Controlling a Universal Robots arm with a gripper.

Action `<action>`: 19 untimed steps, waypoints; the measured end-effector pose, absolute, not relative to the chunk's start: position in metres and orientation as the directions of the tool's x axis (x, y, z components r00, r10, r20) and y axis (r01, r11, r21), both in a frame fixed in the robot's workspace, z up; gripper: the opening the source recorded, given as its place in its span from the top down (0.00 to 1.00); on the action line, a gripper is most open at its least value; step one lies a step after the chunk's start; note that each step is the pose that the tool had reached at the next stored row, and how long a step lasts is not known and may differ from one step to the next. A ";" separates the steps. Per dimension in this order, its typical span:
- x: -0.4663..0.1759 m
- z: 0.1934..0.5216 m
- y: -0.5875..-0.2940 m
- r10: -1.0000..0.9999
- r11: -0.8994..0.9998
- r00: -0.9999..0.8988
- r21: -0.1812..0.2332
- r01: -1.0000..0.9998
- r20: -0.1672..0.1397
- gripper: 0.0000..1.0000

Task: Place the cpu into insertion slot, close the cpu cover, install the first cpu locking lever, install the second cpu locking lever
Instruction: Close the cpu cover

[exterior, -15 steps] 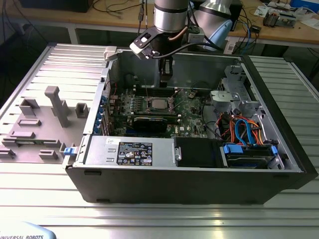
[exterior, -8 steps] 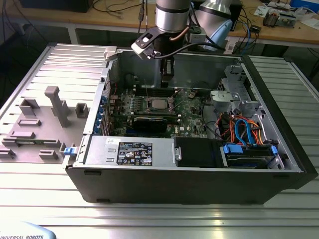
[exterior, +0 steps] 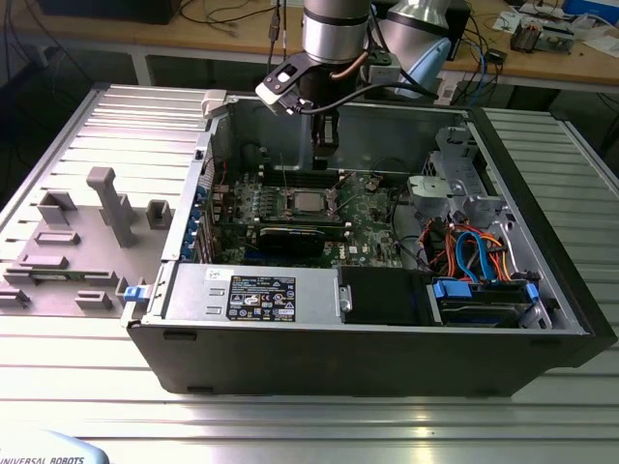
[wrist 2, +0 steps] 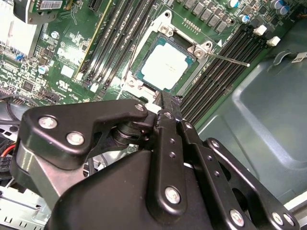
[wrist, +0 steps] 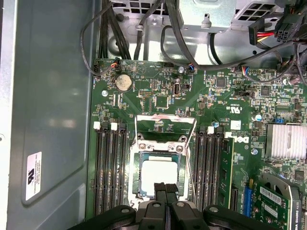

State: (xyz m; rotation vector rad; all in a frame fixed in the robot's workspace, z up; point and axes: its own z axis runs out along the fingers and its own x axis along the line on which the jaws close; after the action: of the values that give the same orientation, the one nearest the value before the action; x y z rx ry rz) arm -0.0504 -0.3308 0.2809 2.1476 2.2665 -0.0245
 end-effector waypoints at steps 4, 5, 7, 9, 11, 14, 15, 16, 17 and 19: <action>-0.050 0.281 -0.331 0.998 0.054 -0.054 0.002 0.999 -0.025 0.89; -0.049 0.281 -0.331 0.998 0.054 -0.054 0.002 0.999 -0.025 0.89; -0.047 0.281 -0.331 0.998 0.054 -0.054 0.002 0.999 -0.025 0.89; -0.042 0.281 -0.331 0.998 0.054 -0.054 0.002 0.999 -0.025 0.89; -0.040 0.281 -0.331 0.998 0.054 -0.054 0.002 0.999 -0.025 0.89; -0.039 0.281 -0.331 0.998 0.054 -0.054 0.002 0.999 -0.025 0.89; -0.038 0.281 -0.331 0.998 0.054 -0.054 0.002 0.999 -0.025 0.89; -0.038 0.281 -0.331 0.998 0.054 -0.054 0.002 0.999 -0.025 0.89; -0.037 0.281 -0.331 0.998 0.054 -0.054 0.002 0.999 -0.025 0.89; -0.037 0.281 -0.331 0.998 0.054 -0.054 0.002 0.999 -0.025 0.89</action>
State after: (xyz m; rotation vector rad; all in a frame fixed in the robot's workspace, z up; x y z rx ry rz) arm -0.0366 -0.3308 0.2807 2.1474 2.2662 -0.0249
